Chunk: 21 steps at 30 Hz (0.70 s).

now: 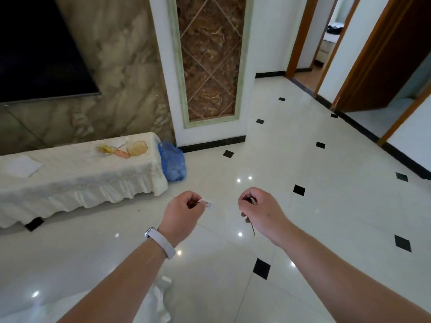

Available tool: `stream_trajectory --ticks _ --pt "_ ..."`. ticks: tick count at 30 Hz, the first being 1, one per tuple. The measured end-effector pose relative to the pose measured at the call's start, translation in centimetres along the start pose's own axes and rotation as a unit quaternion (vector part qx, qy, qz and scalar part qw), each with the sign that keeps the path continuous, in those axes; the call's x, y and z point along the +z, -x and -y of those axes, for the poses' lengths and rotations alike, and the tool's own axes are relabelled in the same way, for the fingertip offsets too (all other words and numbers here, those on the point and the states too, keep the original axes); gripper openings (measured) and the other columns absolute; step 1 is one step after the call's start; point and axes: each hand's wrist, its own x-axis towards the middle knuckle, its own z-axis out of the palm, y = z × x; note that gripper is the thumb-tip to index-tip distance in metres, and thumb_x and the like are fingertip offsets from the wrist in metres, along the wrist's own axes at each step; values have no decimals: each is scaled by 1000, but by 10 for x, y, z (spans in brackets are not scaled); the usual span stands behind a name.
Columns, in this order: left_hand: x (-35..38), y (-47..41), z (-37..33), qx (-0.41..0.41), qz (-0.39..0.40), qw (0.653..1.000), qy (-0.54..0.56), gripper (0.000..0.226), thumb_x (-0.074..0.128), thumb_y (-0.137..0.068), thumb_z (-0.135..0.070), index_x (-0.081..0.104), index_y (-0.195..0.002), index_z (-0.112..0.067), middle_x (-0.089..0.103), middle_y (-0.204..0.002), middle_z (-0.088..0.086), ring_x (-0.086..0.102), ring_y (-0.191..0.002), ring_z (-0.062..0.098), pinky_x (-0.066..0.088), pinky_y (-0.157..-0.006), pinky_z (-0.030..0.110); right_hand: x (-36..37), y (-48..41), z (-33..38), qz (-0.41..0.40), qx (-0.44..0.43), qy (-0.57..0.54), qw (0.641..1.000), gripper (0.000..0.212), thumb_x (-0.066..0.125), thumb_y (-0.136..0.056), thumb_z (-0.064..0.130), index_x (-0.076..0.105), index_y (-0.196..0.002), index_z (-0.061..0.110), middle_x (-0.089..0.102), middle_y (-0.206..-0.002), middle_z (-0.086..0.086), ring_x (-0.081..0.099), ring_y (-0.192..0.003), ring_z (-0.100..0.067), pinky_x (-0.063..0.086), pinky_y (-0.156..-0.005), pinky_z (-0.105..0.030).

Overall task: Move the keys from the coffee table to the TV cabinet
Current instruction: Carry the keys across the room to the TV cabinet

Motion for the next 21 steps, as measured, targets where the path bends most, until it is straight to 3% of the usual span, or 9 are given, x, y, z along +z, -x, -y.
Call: stream_trajectory --ticks 10,14,21 --pt "-15 -126 4 -53 -62 997 -13 14 65 -85 -23 63 -73 -16 54 -48 -12 45 -41 -1 35 -40 11 23 -161 29 76 -23 -9 997 6 58 -83 18 64 -81 17 66 -77 -4 63 -70 -19 59 -69 -41" --pt "-14 -191 -5 -78 -92 992 -33 13 64 -85 -23 62 -72 -19 53 -56 -10 46 -51 6 39 -52 23 25 -241 44 109 -32 -15 993 5 60 -84 19 64 -81 16 67 -79 -7 63 -71 -19 59 -71 -42" --pt "-15 -292 -29 -105 -126 986 -37 12 65 -84 -21 63 -73 -18 53 -57 -7 45 -52 9 39 -52 26 18 -365 79 165 -56 15 985 6 59 -84 17 63 -85 13 69 -82 -11 62 -68 -19 59 -71 -43"
